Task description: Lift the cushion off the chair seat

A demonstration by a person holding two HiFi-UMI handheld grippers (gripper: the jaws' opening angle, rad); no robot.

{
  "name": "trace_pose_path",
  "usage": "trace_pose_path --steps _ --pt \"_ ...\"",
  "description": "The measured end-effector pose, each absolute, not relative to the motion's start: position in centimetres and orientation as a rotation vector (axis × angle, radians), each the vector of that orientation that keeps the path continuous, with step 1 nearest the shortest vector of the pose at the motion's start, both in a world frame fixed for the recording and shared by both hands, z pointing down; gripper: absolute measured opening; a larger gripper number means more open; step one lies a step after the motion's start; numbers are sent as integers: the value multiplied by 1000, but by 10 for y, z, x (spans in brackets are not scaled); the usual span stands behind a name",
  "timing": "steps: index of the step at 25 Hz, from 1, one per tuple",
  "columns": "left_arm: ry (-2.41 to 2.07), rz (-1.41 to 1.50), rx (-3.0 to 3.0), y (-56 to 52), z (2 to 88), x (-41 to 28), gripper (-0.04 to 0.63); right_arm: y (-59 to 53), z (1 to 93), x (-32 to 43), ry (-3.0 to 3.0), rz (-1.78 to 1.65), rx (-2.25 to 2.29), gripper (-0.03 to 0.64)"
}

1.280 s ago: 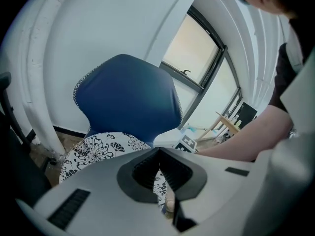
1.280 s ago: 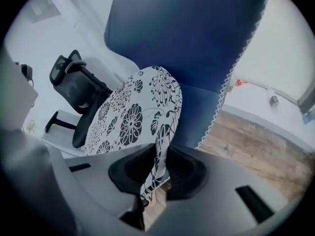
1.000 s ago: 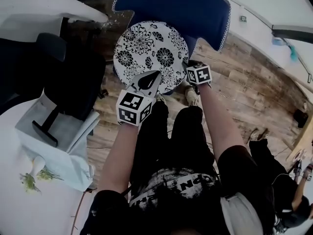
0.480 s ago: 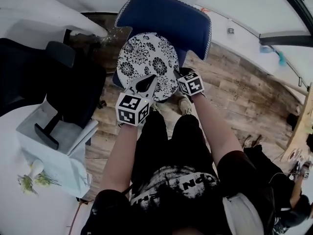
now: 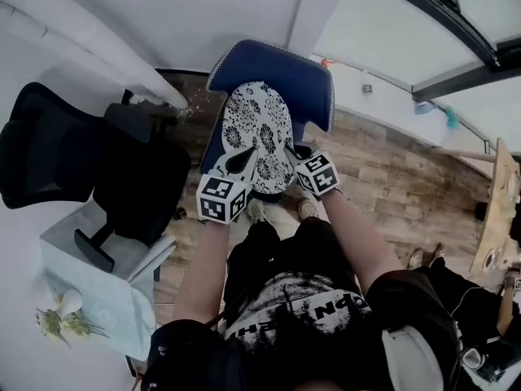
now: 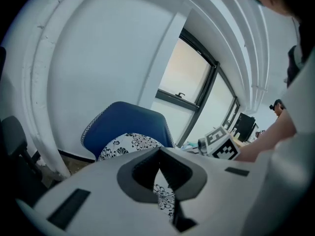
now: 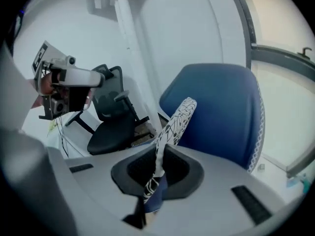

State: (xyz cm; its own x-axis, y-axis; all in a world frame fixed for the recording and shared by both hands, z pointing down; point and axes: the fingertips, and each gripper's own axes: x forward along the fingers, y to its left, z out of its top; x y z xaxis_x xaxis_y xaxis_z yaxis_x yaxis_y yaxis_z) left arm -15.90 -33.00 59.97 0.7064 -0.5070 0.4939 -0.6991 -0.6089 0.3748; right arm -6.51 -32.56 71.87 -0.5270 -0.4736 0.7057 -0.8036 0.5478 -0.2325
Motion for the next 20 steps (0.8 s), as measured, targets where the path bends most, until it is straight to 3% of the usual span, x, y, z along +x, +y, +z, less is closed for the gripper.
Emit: trace_pose_path --steps 20 --pt "-962 391 2602 -358 504 -201 14 -351 505 -87 -2580 360 1150 32"
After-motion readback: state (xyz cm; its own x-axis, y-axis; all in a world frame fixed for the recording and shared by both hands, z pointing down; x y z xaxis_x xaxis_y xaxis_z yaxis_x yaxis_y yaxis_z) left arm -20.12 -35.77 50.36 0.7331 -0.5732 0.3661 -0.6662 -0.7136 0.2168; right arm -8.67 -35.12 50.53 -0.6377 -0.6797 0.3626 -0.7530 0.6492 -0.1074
